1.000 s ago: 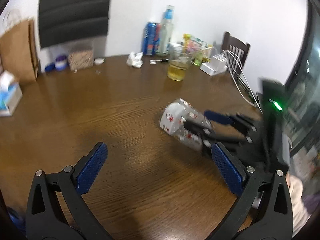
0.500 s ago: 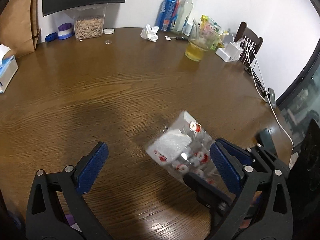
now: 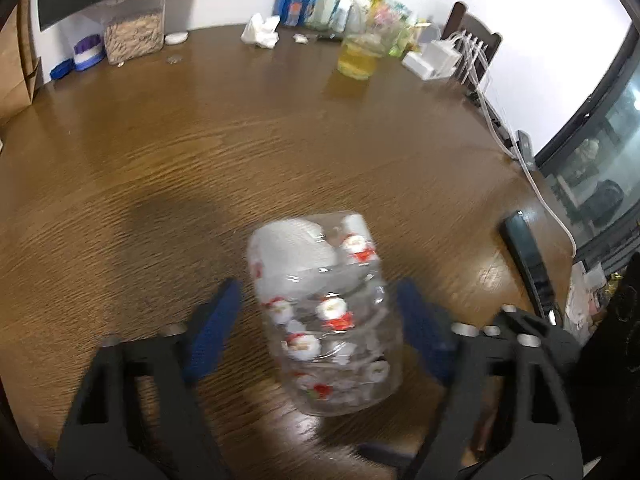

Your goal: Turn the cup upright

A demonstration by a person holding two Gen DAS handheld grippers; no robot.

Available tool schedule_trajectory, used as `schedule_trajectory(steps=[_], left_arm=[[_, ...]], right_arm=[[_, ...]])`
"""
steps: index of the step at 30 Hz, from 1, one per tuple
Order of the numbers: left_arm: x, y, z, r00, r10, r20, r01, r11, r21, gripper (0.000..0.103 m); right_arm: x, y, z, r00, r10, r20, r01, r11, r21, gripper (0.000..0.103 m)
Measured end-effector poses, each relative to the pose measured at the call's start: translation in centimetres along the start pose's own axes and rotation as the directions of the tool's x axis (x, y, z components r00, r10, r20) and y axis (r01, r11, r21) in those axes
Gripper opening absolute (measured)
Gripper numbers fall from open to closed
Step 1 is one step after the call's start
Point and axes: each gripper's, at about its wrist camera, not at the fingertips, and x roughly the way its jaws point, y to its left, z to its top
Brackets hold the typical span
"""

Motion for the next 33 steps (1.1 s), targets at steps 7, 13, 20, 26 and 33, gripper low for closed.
schedule_trajectory(steps=[7, 13, 20, 26, 33], left_arm=[[-0.2, -0.2, -0.3, 1.0, 0.004, 0.024, -0.005, 0.999, 0.032, 0.067], [0.1, -1.3, 0.1, 0.998, 0.065, -0.011, -0.064, 0.996, 0.059, 0.067], [-0.8, -0.8, -0.1, 0.998, 0.066, -0.017, -0.066, 0.998, 0.018, 0.063], [-7.6, -2.9, -2.4, 0.979, 0.061, 0.195, -0.084, 0.99, 0.113, 0.062], [-17.6, -4.4, -8.4, 0.871, -0.029, 0.49, -0.087, 0.973, 0.212, 0.063]], right_arm=[[-3.5, -3.2, -0.6, 0.994, -0.104, 0.03, 0.099, 0.985, 0.143, 0.076], [-5.2, -3.9, -0.1, 0.988, -0.143, 0.063, 0.128, 0.972, 0.197, 0.078], [-7.0, -3.3, 0.2, 0.986, -0.132, 0.105, 0.107, 0.97, 0.216, 0.078], [-9.2, -2.1, 0.8, 0.982, -0.043, 0.182, 0.006, 0.98, 0.2, 0.078], [-11.6, 1.2, 2.9, 0.925, 0.244, 0.291, -0.299, 0.941, 0.161, 0.086]])
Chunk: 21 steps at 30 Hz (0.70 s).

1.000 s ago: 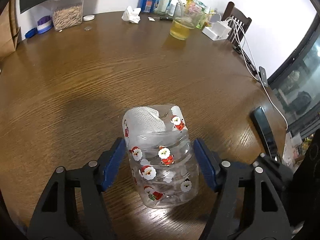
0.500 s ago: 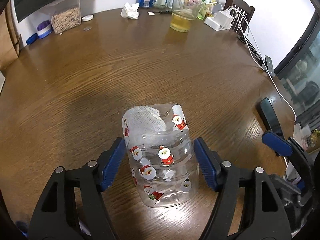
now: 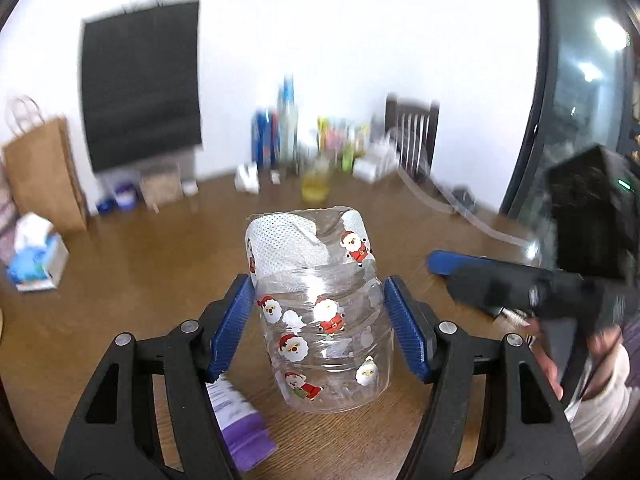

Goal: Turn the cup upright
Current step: 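Rotate the cup open end up with both grippers and lower it onto the table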

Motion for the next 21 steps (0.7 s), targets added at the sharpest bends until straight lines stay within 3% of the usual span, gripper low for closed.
schedule_trajectory(steps=[1, 4, 8, 10, 11, 15, 18, 21], left_arm=[[-0.7, 0.0, -0.2, 1.0, 0.002, 0.02, -0.002, 1.0, -0.001, 0.063], [-3.5, 0.2, -1.7, 0.997, 0.006, 0.08, -0.005, 1.0, -0.012, 0.063], [-7.3, 0.8, -3.6, 0.982, -0.074, 0.172, 0.076, 0.997, -0.004, 0.063], [-8.5, 1.1, -4.2, 0.979, -0.076, 0.188, 0.075, 0.997, 0.01, 0.063], [-9.3, 1.3, -4.8, 0.979, -0.06, 0.196, 0.057, 0.998, 0.018, 0.066], [-10.7, 2.5, -5.6, 0.982, -0.045, 0.185, 0.048, 0.999, -0.009, 0.065], [-11.7, 3.4, -6.2, 0.988, -0.042, 0.15, 0.047, 0.998, -0.033, 0.065], [-12.1, 4.5, -7.2, 0.991, -0.069, 0.113, 0.078, 0.993, -0.083, 0.066]], right_arm=[[0.4, 0.8, 0.3, 0.998, 0.068, -0.015, -0.068, 0.998, 0.01, 0.086], [2.6, 3.0, 0.6, 0.981, 0.168, -0.096, -0.165, 0.986, 0.03, 0.086], [5.6, 6.2, -0.1, 0.954, 0.221, -0.202, -0.223, 0.975, 0.01, 0.086], [6.9, 8.3, -0.9, 0.94, 0.246, -0.238, -0.258, 0.966, -0.02, 0.086], [7.3, 9.0, -1.3, 0.941, 0.238, -0.241, -0.254, 0.966, -0.038, 0.069], [9.0, 11.4, -2.6, 0.946, 0.192, -0.261, -0.226, 0.968, -0.108, 0.066], [9.6, 13.5, -3.5, 0.965, 0.114, -0.237, -0.166, 0.962, -0.216, 0.066], [9.5, 16.3, -4.9, 0.974, 0.075, -0.214, -0.153, 0.914, -0.376, 0.066]])
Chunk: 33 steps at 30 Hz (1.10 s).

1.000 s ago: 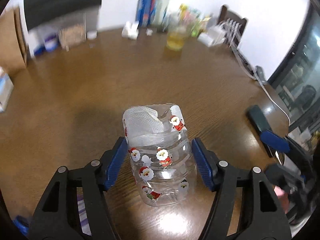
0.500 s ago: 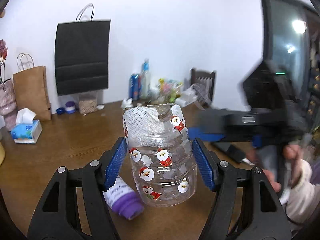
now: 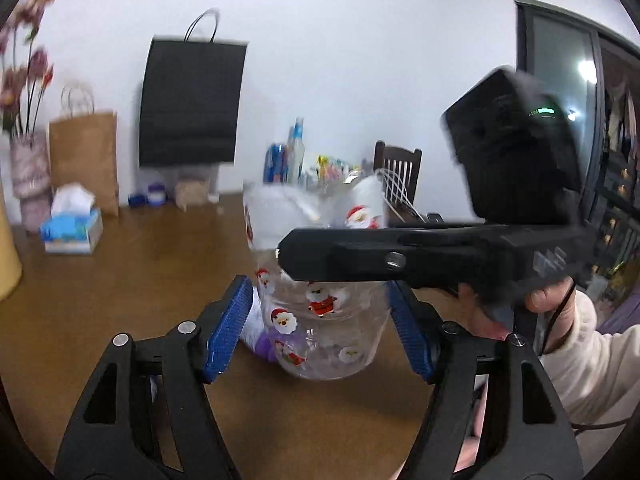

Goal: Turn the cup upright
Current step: 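Rotate the cup open end up with both grippers and lower it onto the table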

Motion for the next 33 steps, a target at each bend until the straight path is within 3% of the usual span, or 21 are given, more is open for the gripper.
schedule_trajectory(steps=[3, 7, 21, 27, 31, 32, 33], left_arm=[[-1.4, 1.8, -1.8, 0.997, -0.08, 0.012, 0.081, 0.993, -0.088, 0.062], [-1.8, 2.0, -4.0, 0.999, -0.036, -0.018, 0.034, 0.996, -0.086, 0.061], [0.1, 0.9, -9.7, 0.993, 0.065, -0.095, -0.065, 0.998, 0.009, 0.059], [0.9, 0.7, -10.5, 0.986, 0.111, -0.125, -0.107, 0.994, 0.034, 0.059], [1.6, 1.6, -11.2, 0.978, 0.11, -0.176, -0.113, 0.994, -0.008, 0.059], [1.8, 2.0, -11.5, 0.976, 0.11, -0.19, -0.117, 0.993, -0.027, 0.059], [1.9, 2.0, -11.6, 0.974, 0.11, -0.196, -0.119, 0.992, -0.033, 0.06]], right_arm=[[1.0, 2.9, -1.0, 0.999, -0.041, -0.002, 0.04, 0.988, -0.151, 0.066], [2.7, 4.3, -2.7, 0.997, -0.062, -0.044, 0.051, 0.974, -0.219, 0.068], [4.1, 1.7, -8.4, 0.988, -0.02, -0.154, 0.012, 0.998, -0.056, 0.071], [3.8, -0.6, -9.7, 0.988, 0.058, -0.145, -0.049, 0.997, 0.066, 0.075], [3.6, -1.6, -10.4, 0.988, 0.078, -0.134, -0.063, 0.991, 0.114, 0.075], [3.6, -1.6, -10.6, 0.989, 0.071, -0.132, -0.056, 0.992, 0.111, 0.074], [3.6, -1.5, -10.8, 0.989, 0.058, -0.133, -0.044, 0.994, 0.103, 0.065]])
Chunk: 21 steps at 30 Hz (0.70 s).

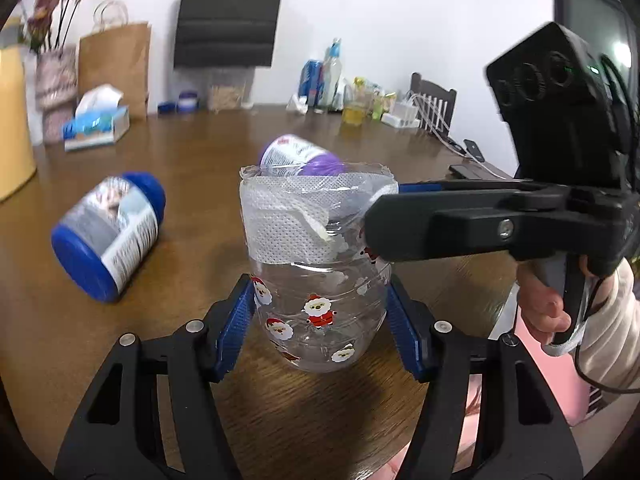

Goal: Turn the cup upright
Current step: 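Rotate the cup open end up with both grippers and lower it onto the table, then open both grippers and pull them back from the upright cup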

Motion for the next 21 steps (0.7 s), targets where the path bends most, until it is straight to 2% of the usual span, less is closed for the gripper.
schedule_trajectory(steps=[1, 5, 12, 21], left_arm=[[0.0, 0.1, -0.2, 1.0, -0.001, 0.005, 0.001, 1.0, -0.007, 0.06], [-0.4, 0.4, -0.3, 1.0, -0.015, -0.019, 0.015, 0.999, -0.028, 0.062], [-1.3, -0.1, -0.9, 1.0, 0.005, 0.013, -0.006, 0.999, 0.043, 0.058], [-0.5, 0.0, -0.2, 0.999, 0.041, 0.001, -0.041, 0.998, 0.041, 0.058]], right_arm=[[0.0, 0.1, -0.1, 1.0, 0.004, 0.009, -0.004, 1.0, -0.008, 0.06], [-0.2, 1.3, -0.6, 0.999, -0.048, 0.023, 0.049, 0.996, -0.075, 0.059], [0.4, 3.0, -2.6, 0.99, -0.141, -0.005, 0.138, 0.973, -0.187, 0.056], [0.5, 2.7, -2.6, 0.989, -0.148, 0.0, 0.146, 0.975, -0.168, 0.056]])
